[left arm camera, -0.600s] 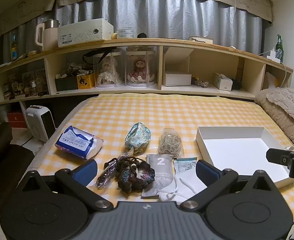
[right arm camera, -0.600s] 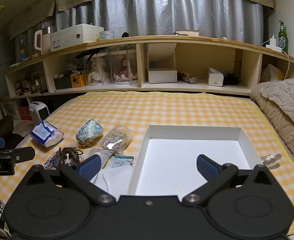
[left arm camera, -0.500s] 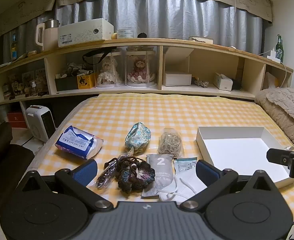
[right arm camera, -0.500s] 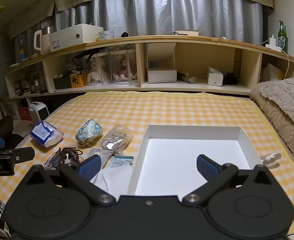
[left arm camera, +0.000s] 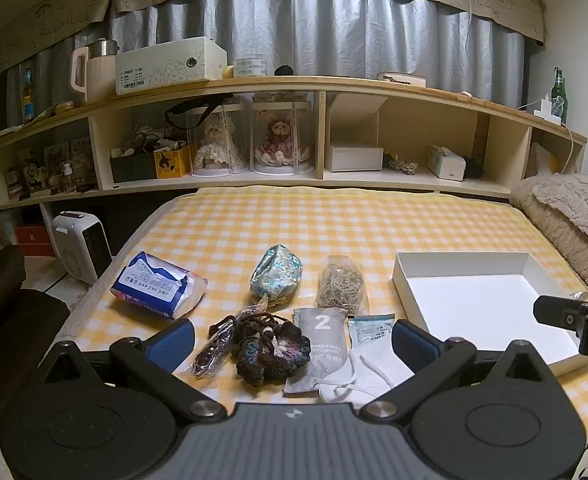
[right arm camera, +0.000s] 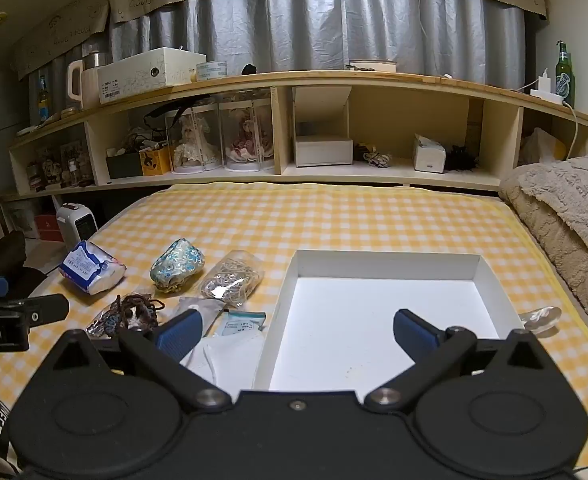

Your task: Organize soft objects

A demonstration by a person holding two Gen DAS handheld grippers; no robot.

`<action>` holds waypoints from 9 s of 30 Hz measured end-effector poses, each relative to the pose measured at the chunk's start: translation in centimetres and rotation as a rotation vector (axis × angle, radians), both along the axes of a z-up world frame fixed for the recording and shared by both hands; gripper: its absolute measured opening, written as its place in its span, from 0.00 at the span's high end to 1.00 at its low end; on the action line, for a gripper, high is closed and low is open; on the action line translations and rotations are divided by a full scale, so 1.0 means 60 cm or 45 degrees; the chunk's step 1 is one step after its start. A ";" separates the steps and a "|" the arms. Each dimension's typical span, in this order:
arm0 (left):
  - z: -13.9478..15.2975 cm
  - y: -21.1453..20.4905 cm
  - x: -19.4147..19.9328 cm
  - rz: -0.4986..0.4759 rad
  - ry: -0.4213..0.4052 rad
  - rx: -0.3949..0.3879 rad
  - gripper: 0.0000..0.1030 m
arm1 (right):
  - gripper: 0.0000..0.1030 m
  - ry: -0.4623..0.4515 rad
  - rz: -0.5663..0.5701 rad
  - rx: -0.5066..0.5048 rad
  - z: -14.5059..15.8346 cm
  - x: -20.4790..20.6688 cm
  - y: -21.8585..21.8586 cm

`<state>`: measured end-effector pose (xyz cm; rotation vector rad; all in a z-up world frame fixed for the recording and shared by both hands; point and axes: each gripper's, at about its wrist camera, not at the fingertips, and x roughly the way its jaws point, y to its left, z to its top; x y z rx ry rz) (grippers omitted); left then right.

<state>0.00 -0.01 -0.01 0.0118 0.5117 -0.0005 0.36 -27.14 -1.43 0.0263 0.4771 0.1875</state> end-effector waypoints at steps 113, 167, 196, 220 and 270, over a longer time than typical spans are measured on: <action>0.021 0.101 0.205 0.360 0.043 -0.006 0.00 | 0.00 -0.080 -0.012 0.098 0.044 0.148 0.023; -0.174 0.227 0.477 0.380 0.516 -0.136 0.27 | 0.26 0.649 0.118 0.460 -0.182 0.469 0.176; -0.038 0.158 0.367 0.098 0.181 -0.105 0.36 | 0.62 0.314 0.323 0.291 -0.079 0.416 0.153; 0.044 -0.059 0.316 -0.349 0.067 -0.278 0.36 | 0.62 0.061 0.142 0.223 0.043 0.289 -0.080; -0.171 -0.274 0.402 -0.813 0.439 -0.110 0.49 | 0.62 0.608 0.092 -0.081 -0.125 0.397 -0.162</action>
